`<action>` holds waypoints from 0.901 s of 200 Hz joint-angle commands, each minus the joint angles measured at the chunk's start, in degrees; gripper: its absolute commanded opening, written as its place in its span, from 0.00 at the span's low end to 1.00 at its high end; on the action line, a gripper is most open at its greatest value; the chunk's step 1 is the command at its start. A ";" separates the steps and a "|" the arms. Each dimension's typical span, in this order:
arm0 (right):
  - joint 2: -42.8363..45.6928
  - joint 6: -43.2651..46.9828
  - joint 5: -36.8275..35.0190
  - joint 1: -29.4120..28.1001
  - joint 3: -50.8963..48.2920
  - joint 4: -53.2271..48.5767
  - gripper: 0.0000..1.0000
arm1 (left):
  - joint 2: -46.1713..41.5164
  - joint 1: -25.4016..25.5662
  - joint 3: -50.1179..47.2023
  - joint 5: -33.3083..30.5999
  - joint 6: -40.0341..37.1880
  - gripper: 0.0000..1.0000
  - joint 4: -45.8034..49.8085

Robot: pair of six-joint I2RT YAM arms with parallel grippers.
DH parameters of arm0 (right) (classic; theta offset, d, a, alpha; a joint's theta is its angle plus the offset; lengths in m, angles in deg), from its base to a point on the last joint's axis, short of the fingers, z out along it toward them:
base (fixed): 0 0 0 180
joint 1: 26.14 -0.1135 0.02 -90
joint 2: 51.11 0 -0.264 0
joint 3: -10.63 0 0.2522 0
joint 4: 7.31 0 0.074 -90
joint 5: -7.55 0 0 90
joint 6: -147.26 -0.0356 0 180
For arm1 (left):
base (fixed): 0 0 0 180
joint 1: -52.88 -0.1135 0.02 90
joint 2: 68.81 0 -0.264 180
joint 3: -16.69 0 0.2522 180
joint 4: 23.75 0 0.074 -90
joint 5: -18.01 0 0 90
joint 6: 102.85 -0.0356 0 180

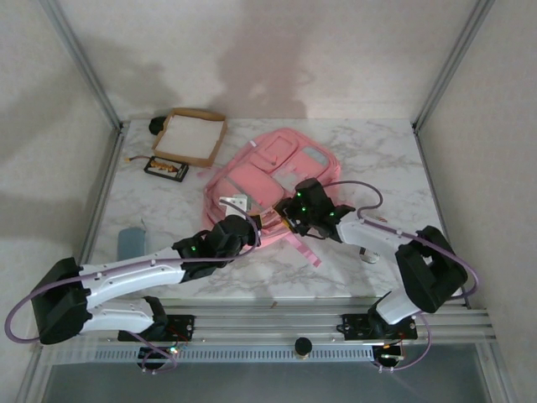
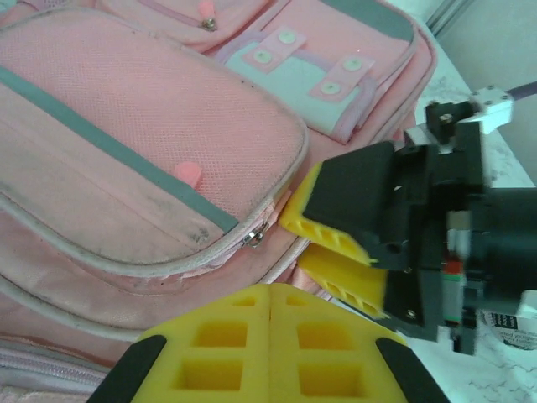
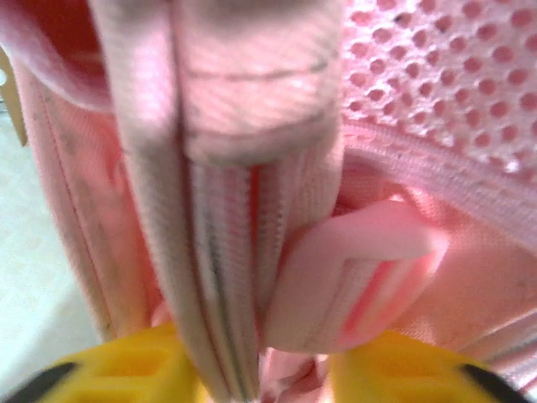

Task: Pack the student bag
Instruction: Unzip the student bag at the center of the table.

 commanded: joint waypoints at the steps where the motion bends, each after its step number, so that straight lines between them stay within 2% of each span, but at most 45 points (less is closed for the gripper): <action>1: -0.63 0.58 -5.11 1.16 3.08 1.72 0.21 | -2.00 -0.13 -2.23 -0.58 -1.92 0.00 -2.31; 17: -0.04 1.42 -6.11 2.36 2.80 1.76 0.06 | -2.07 -0.62 -2.92 -1.84 -1.81 0.00 -1.73; 26: 0.24 2.45 -6.29 2.76 3.09 1.25 0.00 | -1.70 -1.68 -2.47 -0.18 -1.62 0.00 -0.86; 42: 0.71 3.71 -6.66 2.86 3.70 -0.30 0.00 | -0.29 -2.57 -0.88 2.46 -1.68 0.00 0.34; 83: 3.59 2.44 -1.84 3.45 1.79 5.24 0.00 | 5.73 -3.27 6.84 7.28 -0.46 0.00 8.25; 94: 4.56 2.05 -1.26 3.72 2.77 4.45 0.00 | 6.01 -3.47 7.71 8.90 -1.55 0.15 8.47; 100: 5.09 1.95 -0.88 4.02 3.33 3.96 0.00 | 6.17 -3.73 8.32 9.36 -1.84 0.19 9.18; 130: 6.60 1.72 5.64 7.49 3.80 5.03 0.00 | 5.25 -5.67 8.95 13.57 -3.64 0.27 11.88; 150: 6.75 3.18 6.81 8.59 5.76 3.18 0.00 | 4.83 -6.29 9.30 17.23 -5.60 0.36 12.95; 170: 6.97 2.39 8.84 9.75 6.14 4.64 0.00 | 5.54 -6.48 10.15 22.14 -6.59 0.41 12.84; 180: 6.94 2.77 8.85 9.88 7.02 4.04 0.00 | 6.32 -6.52 10.68 22.27 -6.88 0.43 12.79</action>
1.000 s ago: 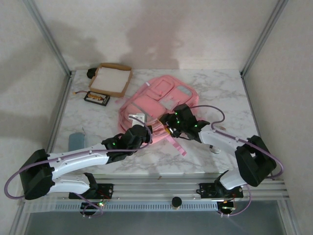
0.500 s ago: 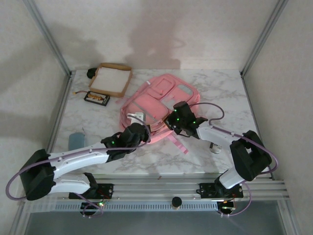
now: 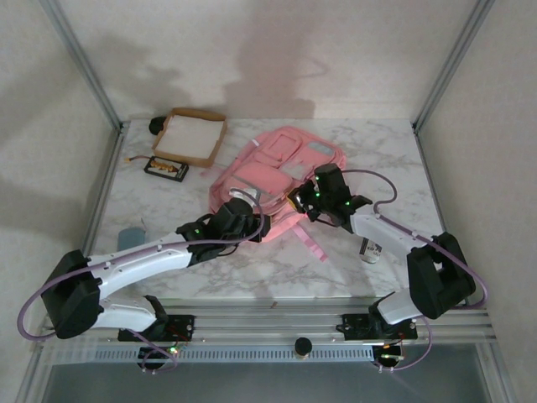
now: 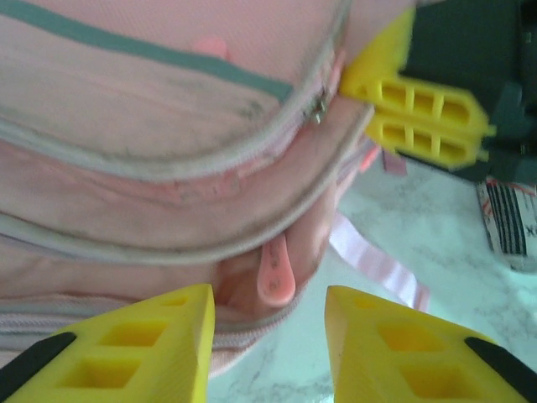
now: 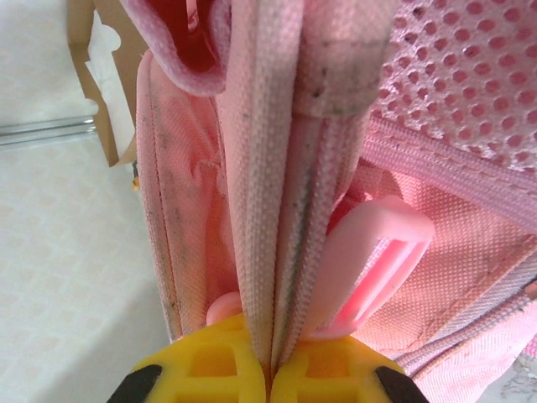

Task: Pack the student bag
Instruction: Unzip the student bag at the center of the table.

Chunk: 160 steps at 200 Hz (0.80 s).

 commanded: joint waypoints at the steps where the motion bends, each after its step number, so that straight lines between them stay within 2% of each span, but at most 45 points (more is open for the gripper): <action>1: 2.91 0.44 0.91 1.45 4.57 4.53 0.00 | 0.60 -0.43 2.56 5.51 -2.28 0.43 1.57; 12: 2.97 0.85 0.70 1.45 5.19 4.16 0.00 | 2.11 -1.07 3.55 4.76 -1.40 0.43 2.13; 33: 2.92 1.11 0.60 1.47 5.36 4.41 0.00 | 4.98 -2.38 5.97 7.68 1.07 0.43 2.28; 59: 3.38 1.07 0.25 1.75 4.69 4.59 0.00 | 8.23 -2.98 9.18 4.83 4.86 0.37 6.58; 74: 3.50 1.04 0.30 1.89 4.44 4.62 0.00 | 8.87 -3.00 9.96 4.12 6.69 0.39 8.97; 94: 3.57 1.04 0.25 2.24 4.15 4.81 0.00 | 8.05 -3.00 7.94 5.65 10.40 0.45 6.91; 109: 3.42 1.04 0.12 2.31 4.13 5.03 0.00 | 9.44 -3.00 8.37 7.46 12.86 0.45 7.15; 129: 3.16 1.04 0.04 2.32 4.07 5.44 0.00 | 10.00 -3.00 8.60 5.61 16.87 0.46 8.29; 160: 3.08 0.52 -0.13 2.29 3.54 6.33 0.00 | 10.10 -2.83 7.01 5.63 21.65 0.44 4.99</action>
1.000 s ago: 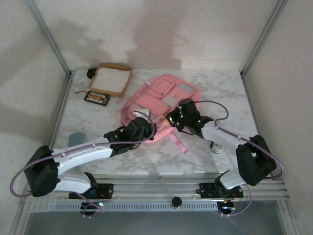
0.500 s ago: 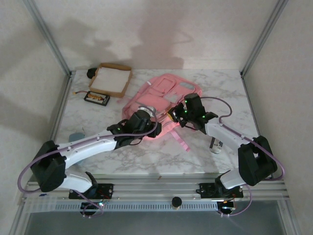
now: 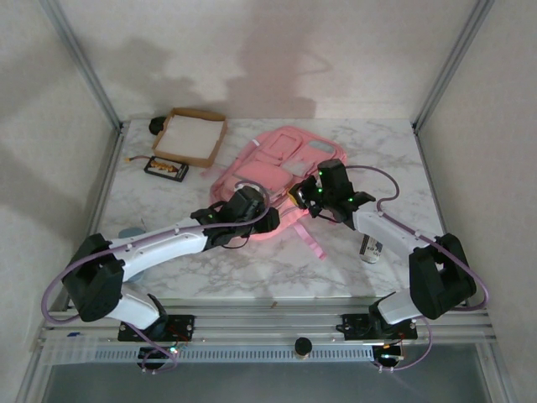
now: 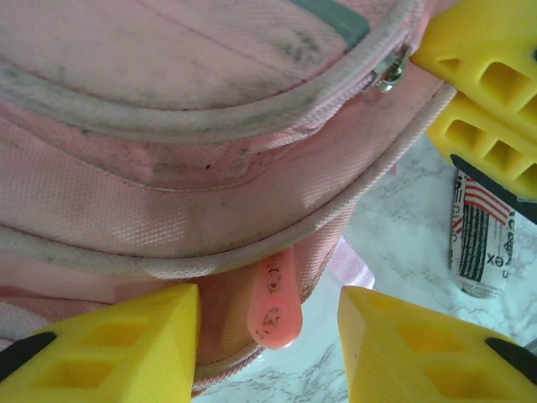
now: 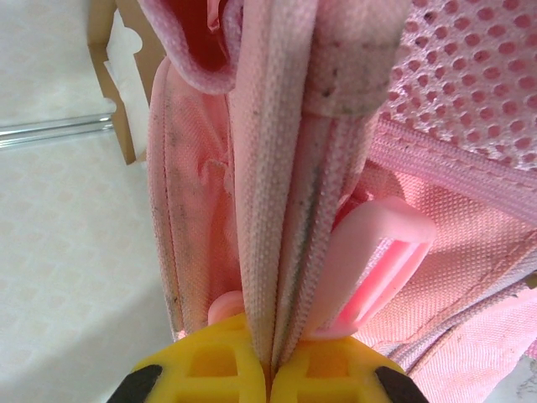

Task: Pack the student bag
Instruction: Unzip the student bag at the center of the table.

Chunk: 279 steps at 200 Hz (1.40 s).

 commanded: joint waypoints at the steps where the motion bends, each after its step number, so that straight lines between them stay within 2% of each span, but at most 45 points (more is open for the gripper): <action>1: 2.76 -0.16 -1.54 1.11 1.82 7.55 0.00 | 0.82 -0.16 -1.06 -0.32 5.86 0.45 -0.59; 54: 3.66 -0.91 -1.51 1.09 0.05 8.94 0.00 | 4.00 -0.73 0.41 0.11 5.62 0.34 -3.76; 132: 4.54 -1.26 -1.88 1.12 -1.85 9.71 0.00 | 7.12 -1.08 3.66 -1.73 4.86 0.33 -8.71; 206: 3.92 -0.75 -2.00 1.28 -1.93 9.27 0.00 | 7.66 -1.38 6.79 -5.14 2.30 0.16 -6.41; 237: 3.98 0.46 -1.92 2.21 -1.44 8.29 0.00 | 5.84 -3.07 4.81 -7.40 2.21 0.00 -2.57; 279: 4.90 2.05 -1.02 4.64 -1.62 7.17 0.00 | 0.81 -5.76 -1.55 -7.83 1.59 0.00 -1.68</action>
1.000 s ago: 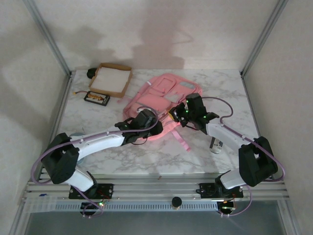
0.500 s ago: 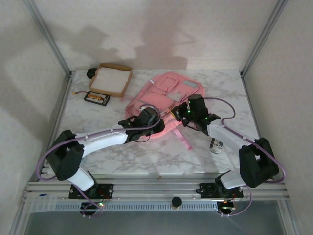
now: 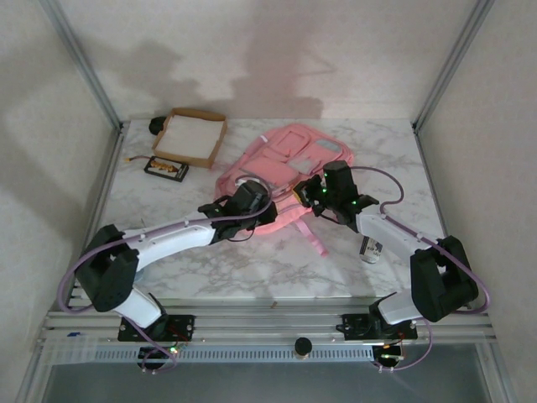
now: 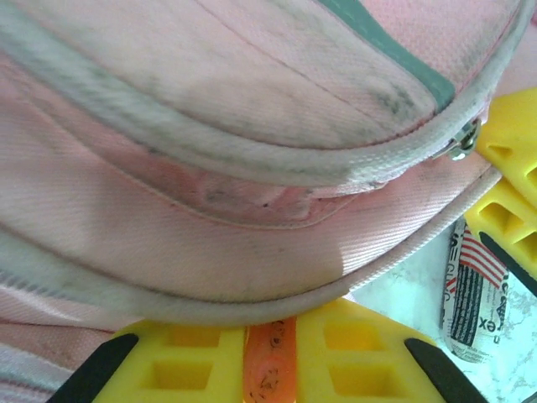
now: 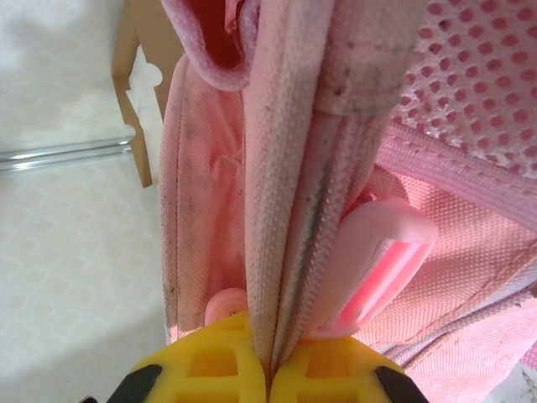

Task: Pack the student bag
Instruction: Unzip the student bag at the center of the table.

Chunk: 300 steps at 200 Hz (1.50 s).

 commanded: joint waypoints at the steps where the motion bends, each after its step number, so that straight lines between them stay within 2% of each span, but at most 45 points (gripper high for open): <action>1: 3.73 1.87 -0.09 2.79 1.27 2.75 0.00 | -3.69 -3.54 -3.67 -5.76 -0.96 0.00 2.44; 29: 3.57 3.13 0.79 3.88 1.81 2.33 0.00 | -6.85 -4.58 -7.86 -0.26 -1.98 0.00 -2.38; 42: 2.94 3.19 1.34 3.63 2.01 2.96 0.00 | -6.37 -4.45 -6.96 2.81 -3.08 0.04 -3.44; 49: 2.65 3.31 1.57 3.39 2.06 3.09 0.00 | -6.12 -4.28 -6.30 3.58 -3.91 0.01 -3.71; 69: 2.67 3.68 1.38 3.47 1.95 2.18 0.00 | -5.95 -5.02 -5.18 -0.28 -4.16 0.00 -1.18; 89: 3.01 4.48 1.43 3.96 2.09 1.68 0.00 | -5.76 -6.39 -4.89 0.70 -5.18 0.00 0.21; 105: 2.39 5.67 1.90 4.68 2.88 0.61 0.00 | -6.27 -6.67 -5.00 -0.93 -6.01 0.00 2.04; 127: 0.86 6.44 5.55 7.94 3.25 0.60 0.00 | -7.33 -8.10 -4.99 -7.80 -7.08 0.00 7.52; 171: -3.76 12.40 8.96 14.62 7.81 -3.48 0.00 | -8.75 -15.61 -9.23 -11.35 -9.24 0.00 9.15; 186: -4.04 12.22 9.85 16.40 7.36 -1.82 0.00 | -8.71 -16.01 -9.60 -10.46 -10.76 0.00 7.27; 218: -4.25 15.69 9.23 13.86 9.34 -4.38 0.00 | -9.52 -15.92 -10.61 -5.09 -13.34 0.00 0.73; 225: -4.68 16.77 9.26 14.29 9.76 -5.73 0.07 | -9.30 -15.92 -10.02 -4.95 -13.97 0.00 0.73; 233: -4.92 18.42 9.13 14.98 10.37 -7.43 0.20 | -9.40 -15.56 -9.49 -3.86 -15.17 0.00 0.34; 243: -4.22 21.22 7.45 14.99 10.88 -8.87 0.29 | -10.21 -14.57 -9.46 -4.60 -15.37 0.00 0.01; 273: -3.87 34.52 -0.14 9.64 16.51 -22.38 0.57 | -11.65 -13.02 -10.05 -3.74 -15.02 0.00 -2.57; 300: 0.41 45.85 -6.72 2.85 16.72 -27.00 0.65 | -12.72 -12.22 -10.15 -2.46 -14.75 0.00 -4.26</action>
